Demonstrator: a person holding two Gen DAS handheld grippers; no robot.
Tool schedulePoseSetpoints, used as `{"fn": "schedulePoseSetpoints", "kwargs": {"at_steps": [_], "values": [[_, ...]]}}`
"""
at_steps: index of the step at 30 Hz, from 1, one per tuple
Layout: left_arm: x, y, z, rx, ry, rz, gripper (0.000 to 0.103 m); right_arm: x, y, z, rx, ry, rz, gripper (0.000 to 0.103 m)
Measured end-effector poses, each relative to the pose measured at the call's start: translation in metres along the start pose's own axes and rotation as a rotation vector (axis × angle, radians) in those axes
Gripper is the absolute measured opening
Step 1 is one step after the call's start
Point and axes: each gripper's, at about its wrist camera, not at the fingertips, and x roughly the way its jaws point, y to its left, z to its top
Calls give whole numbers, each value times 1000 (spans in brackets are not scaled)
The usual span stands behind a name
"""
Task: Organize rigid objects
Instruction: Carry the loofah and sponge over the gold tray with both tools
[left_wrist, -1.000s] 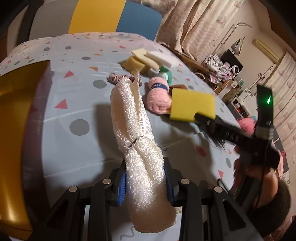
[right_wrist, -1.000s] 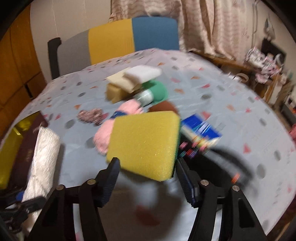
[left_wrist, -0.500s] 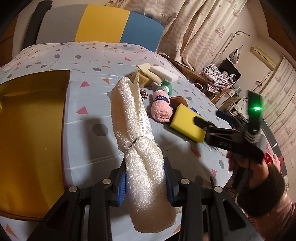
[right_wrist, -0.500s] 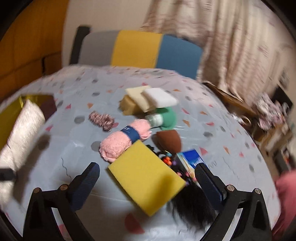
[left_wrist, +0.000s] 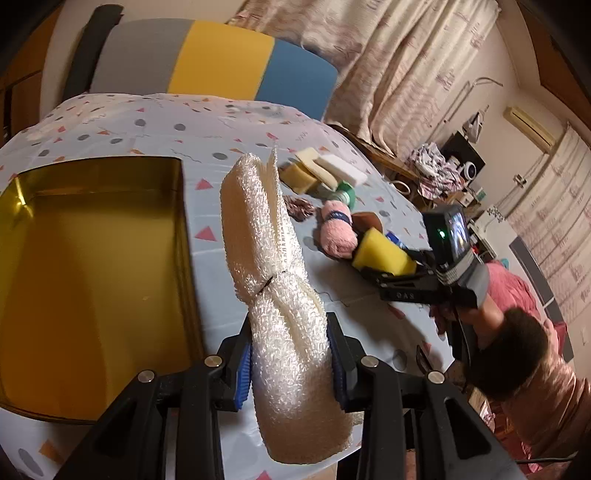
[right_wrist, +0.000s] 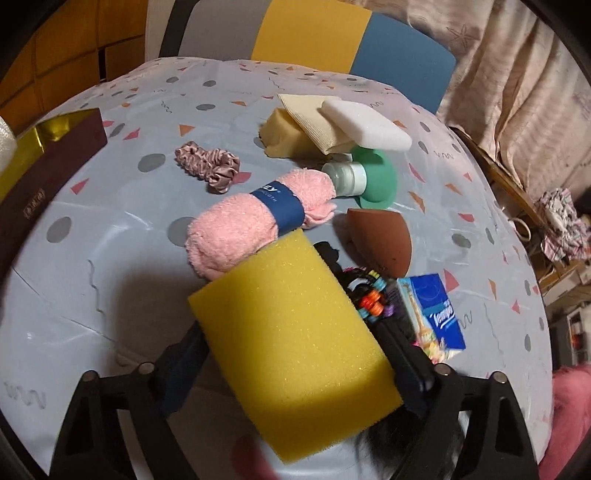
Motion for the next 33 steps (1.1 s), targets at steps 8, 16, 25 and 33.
{"fn": "schedulePoseSetpoints", "kwargs": {"at_steps": [8, 16, 25, 33], "values": [[-21, 23, 7, -22, -37, 22, 34, -27, 11, -12, 203, -27, 103, 86], [-36, 73, 15, -110, -31, 78, 34, -64, 52, 1, 319, -113, 320, 86], [-42, 147, 35, -154, 38, 188, 34, -107, 122, 47, 250, -209, 459, 87], [-21, 207, 56, -184, 131, 312, 35, -121, 185, 73, 169, -223, 549, 87]]}}
